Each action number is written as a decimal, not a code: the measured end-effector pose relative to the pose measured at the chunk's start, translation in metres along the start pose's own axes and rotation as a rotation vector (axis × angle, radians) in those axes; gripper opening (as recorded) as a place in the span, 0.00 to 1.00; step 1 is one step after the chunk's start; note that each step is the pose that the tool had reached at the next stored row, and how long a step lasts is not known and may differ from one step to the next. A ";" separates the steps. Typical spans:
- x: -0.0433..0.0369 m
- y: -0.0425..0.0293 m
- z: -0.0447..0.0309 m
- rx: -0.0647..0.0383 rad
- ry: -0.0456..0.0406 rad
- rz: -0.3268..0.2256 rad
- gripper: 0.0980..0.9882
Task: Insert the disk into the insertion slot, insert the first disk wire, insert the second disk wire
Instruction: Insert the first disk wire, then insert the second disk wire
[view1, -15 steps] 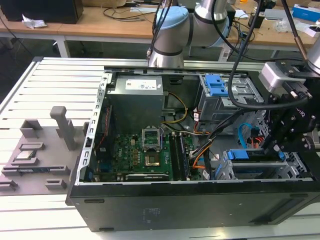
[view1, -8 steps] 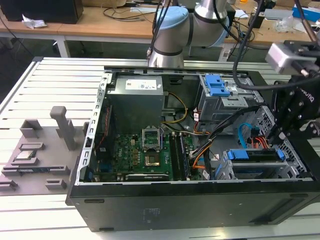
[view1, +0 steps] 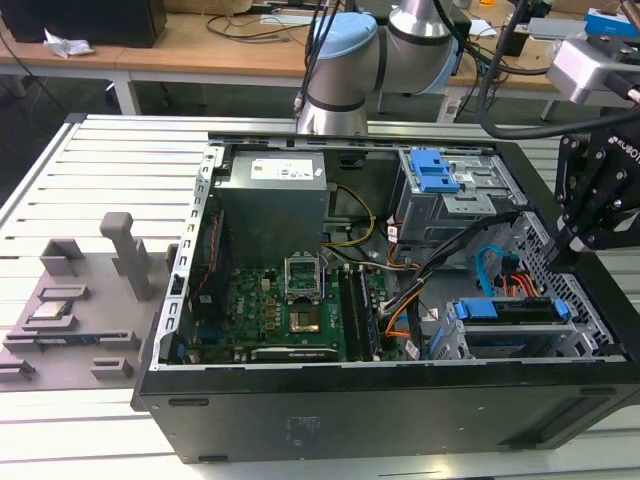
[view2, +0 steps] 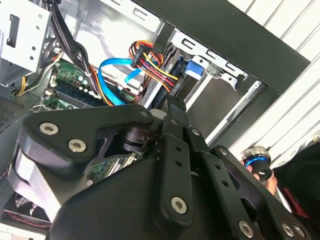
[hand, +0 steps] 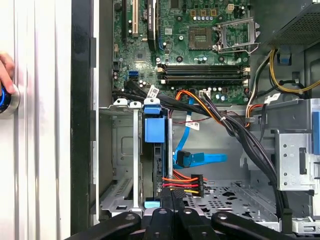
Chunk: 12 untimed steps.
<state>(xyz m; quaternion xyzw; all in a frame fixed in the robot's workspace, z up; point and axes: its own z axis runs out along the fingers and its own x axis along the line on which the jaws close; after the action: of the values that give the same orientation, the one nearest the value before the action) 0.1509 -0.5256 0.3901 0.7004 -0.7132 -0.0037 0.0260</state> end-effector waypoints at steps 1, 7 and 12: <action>0.0000 0.0000 -0.0001 0.000 0.0001 0.000 0.01; 0.0000 0.0000 -0.0002 0.000 0.0001 0.000 0.01; -0.0001 0.0000 -0.0003 0.000 0.0002 0.000 0.23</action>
<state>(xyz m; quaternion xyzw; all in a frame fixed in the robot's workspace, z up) 0.1509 -0.5255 0.3903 0.7004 -0.7132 -0.0036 0.0260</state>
